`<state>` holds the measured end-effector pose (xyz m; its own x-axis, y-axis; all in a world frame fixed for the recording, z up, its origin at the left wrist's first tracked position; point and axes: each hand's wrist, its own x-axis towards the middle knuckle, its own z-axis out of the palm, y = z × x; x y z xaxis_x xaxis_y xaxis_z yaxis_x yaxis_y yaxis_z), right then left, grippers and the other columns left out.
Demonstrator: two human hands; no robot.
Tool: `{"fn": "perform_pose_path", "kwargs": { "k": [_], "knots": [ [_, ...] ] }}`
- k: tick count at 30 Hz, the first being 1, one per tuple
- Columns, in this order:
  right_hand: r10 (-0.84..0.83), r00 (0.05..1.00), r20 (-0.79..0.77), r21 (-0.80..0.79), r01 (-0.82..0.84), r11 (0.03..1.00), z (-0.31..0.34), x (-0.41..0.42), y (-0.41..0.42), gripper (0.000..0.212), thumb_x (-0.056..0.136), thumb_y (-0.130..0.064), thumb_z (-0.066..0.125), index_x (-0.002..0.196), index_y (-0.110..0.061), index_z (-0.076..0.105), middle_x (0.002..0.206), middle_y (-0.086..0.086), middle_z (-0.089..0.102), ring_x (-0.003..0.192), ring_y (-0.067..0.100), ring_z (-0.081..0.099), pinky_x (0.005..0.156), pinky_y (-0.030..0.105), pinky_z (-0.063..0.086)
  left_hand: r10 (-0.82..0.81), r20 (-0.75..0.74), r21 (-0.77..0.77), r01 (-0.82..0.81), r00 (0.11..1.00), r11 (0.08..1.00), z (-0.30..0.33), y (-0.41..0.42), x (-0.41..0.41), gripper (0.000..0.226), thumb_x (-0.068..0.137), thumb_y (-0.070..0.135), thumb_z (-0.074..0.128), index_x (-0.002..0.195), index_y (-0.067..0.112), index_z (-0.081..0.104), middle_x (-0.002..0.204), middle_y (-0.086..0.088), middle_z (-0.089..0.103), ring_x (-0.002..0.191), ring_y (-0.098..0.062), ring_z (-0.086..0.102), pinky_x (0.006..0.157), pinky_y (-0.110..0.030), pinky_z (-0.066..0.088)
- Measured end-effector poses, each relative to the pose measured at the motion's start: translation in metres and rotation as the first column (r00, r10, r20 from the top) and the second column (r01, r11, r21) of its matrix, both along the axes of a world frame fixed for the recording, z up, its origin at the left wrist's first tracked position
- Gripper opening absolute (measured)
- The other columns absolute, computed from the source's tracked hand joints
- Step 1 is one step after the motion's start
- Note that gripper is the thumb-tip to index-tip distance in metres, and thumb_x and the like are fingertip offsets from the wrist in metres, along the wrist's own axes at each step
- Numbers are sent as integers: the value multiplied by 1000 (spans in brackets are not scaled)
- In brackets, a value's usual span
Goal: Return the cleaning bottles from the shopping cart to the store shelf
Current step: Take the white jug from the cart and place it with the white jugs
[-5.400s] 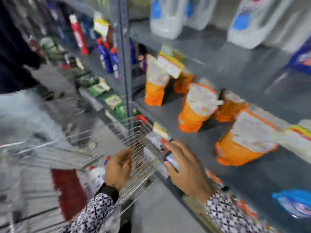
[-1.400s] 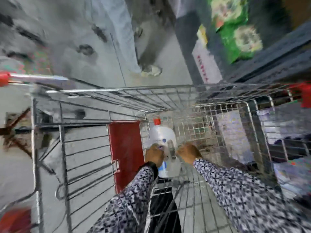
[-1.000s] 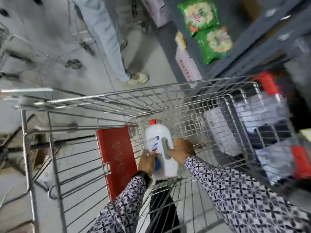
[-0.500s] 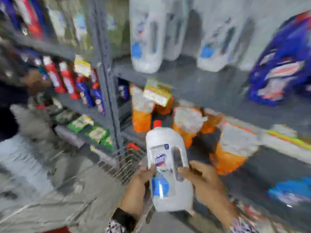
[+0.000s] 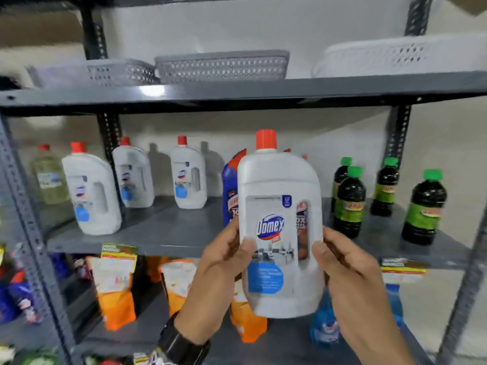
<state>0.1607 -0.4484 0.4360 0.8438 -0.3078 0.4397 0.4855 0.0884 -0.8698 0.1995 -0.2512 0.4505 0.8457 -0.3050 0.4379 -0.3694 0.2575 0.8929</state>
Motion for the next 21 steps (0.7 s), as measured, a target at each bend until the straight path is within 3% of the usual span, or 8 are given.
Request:
{"fn": "perform_pose_path", "kwargs": {
  "k": [2,6,9,12,16,18,21],
  "knots": [
    [25,1000,13,31,-25,999,-4,-2,2,34,86,-28,68,118,-32,79,106,8,83,98,24,79,88,38,65,5,-7,15,-5,1000,1000,-5,2,-1,45,100,26,53,144,32,56,143,0,67,136,-24,61,115,-56,43],
    [28,999,29,21,-29,999,-6,5,9,32,82,-29,69,111,-35,81,101,7,84,91,17,80,81,29,65,7,-18,11,-6,1000,1000,-6,8,3,45,99,25,53,143,30,58,140,-1,69,133,-24,64,113,-52,47],
    [42,999,13,-55,-41,998,-9,29,30,31,81,-34,70,110,-36,80,101,2,84,91,14,80,72,21,63,32,-6,-15,-32,999,999,-11,31,19,43,99,23,52,141,28,61,138,-3,71,131,-24,65,106,-40,56],
    [77,997,14,-192,-73,979,-10,67,67,25,92,-28,72,113,-42,76,107,-8,83,94,7,79,70,19,61,102,-33,-57,-104,994,993,-19,71,47,41,102,18,50,139,29,62,138,-3,71,128,-22,68,98,-29,59],
    [79,997,-19,-321,-81,943,-11,138,139,20,91,-31,67,104,-45,73,104,-12,81,97,5,77,80,30,64,261,-56,-36,-263,964,964,-26,137,104,40,105,12,46,142,21,58,139,-8,70,129,-29,66,104,-44,56],
    [49,998,-32,-356,-58,933,-12,179,174,25,92,-20,69,94,-45,70,98,-8,80,96,12,76,87,42,63,324,-84,-9,-326,942,945,-23,169,141,40,105,10,45,143,15,56,139,-10,69,130,-33,64,109,-50,51],
    [24,998,-60,-359,-44,932,-8,235,223,32,91,-8,70,89,-39,65,96,-5,77,94,21,75,91,51,60,397,-127,59,-393,909,918,-12,214,198,40,108,4,41,144,11,55,141,-12,67,135,-36,60,115,-57,45]
  ]
}}
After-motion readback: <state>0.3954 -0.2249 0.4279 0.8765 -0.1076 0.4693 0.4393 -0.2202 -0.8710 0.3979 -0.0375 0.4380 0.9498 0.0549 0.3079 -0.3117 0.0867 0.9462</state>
